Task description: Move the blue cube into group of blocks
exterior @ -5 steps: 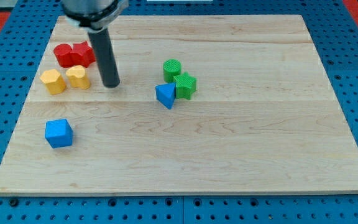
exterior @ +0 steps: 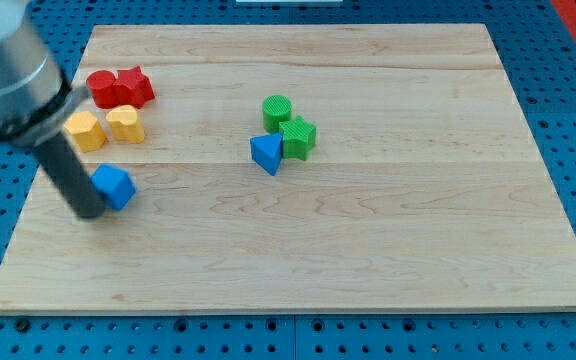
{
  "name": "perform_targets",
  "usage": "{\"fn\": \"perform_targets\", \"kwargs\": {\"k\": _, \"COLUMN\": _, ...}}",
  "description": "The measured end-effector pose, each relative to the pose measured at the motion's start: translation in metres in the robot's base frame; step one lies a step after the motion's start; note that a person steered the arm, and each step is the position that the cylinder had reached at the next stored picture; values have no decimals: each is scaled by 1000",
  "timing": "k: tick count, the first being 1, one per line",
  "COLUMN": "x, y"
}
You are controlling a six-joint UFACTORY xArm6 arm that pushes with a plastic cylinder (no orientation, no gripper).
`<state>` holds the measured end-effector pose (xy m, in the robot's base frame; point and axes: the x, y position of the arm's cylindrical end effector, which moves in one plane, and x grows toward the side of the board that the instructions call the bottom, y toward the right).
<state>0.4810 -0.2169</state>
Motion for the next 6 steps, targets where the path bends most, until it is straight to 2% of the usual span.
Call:
{"fn": "perform_targets", "kwargs": {"k": 1, "x": -25, "y": -9}}
{"fn": "perform_targets", "kwargs": {"k": 2, "x": -31, "y": 20}}
{"fn": "perform_targets", "kwargs": {"k": 3, "x": -69, "y": 42}}
{"fn": "perform_targets", "kwargs": {"k": 4, "x": -63, "y": 64}}
{"fn": "perform_targets", "kwargs": {"k": 5, "x": -62, "y": 39}}
{"fn": "perform_targets", "kwargs": {"k": 6, "x": -40, "y": 41}}
